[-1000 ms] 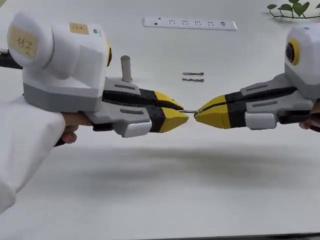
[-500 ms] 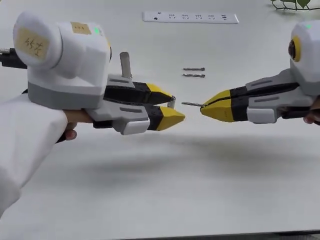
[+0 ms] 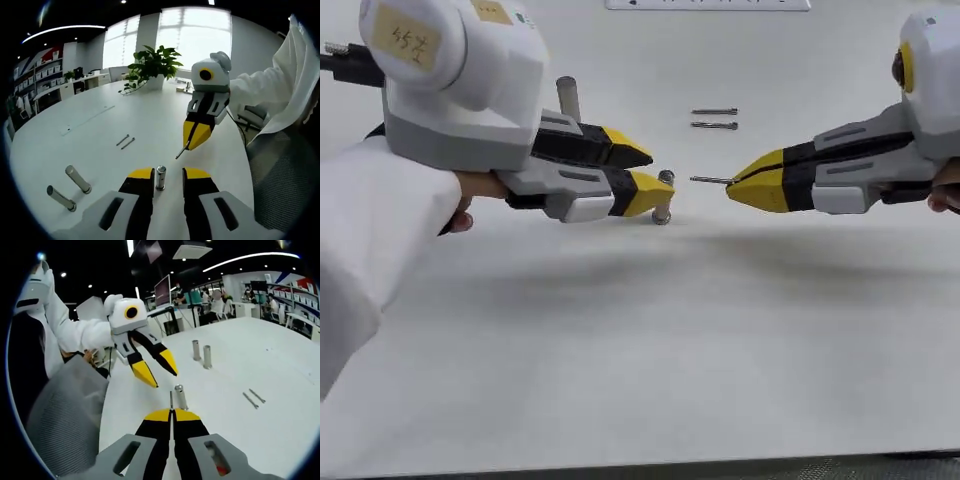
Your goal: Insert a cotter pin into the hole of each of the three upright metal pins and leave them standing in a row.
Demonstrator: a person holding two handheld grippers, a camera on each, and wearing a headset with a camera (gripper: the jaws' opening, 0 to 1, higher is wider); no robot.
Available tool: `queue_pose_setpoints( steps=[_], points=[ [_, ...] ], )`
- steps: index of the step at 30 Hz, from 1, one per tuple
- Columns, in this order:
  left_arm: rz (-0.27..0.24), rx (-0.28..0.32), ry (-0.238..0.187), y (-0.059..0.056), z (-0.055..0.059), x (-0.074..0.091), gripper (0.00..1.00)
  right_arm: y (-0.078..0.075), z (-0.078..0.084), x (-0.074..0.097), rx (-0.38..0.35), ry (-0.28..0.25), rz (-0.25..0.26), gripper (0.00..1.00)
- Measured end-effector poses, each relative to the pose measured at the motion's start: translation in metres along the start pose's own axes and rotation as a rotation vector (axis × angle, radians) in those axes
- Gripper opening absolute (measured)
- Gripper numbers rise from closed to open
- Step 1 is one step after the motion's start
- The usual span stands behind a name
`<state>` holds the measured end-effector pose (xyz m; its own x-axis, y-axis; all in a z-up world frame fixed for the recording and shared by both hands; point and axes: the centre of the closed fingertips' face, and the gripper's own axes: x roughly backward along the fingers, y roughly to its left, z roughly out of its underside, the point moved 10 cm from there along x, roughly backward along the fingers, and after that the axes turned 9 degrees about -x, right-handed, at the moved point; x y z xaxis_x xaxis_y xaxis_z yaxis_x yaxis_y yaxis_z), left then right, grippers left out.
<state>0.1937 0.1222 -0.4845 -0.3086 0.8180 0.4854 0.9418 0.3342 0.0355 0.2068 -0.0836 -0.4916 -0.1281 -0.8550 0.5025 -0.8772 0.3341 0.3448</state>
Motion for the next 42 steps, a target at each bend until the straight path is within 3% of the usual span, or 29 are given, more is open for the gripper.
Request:
queue_pose_setpoints(
  steps=[13, 21, 24, 42],
  points=[
    [0.038, -0.049, 0.055, 0.011, 0.003, -0.016, 0.14, -0.011, -0.002, -0.012, 0.016, 0.025, -0.012, 0.0],
    [0.051, -0.07, 0.06, 0.015, 0.0, -0.017, 0.12, -0.011, -0.003, -0.017, 0.026, 0.032, -0.025, 0.0],
    [0.069, -0.075, 0.068, 0.016, 0.001, -0.018, 0.06, -0.011, -0.004, -0.018, 0.028, 0.038, -0.031, 0.0],
    [0.085, -0.12, 0.088, 0.021, -0.002, -0.024, 0.06, -0.019, -0.009, -0.032, 0.08, 0.076, -0.049, 0.0]
  ],
)
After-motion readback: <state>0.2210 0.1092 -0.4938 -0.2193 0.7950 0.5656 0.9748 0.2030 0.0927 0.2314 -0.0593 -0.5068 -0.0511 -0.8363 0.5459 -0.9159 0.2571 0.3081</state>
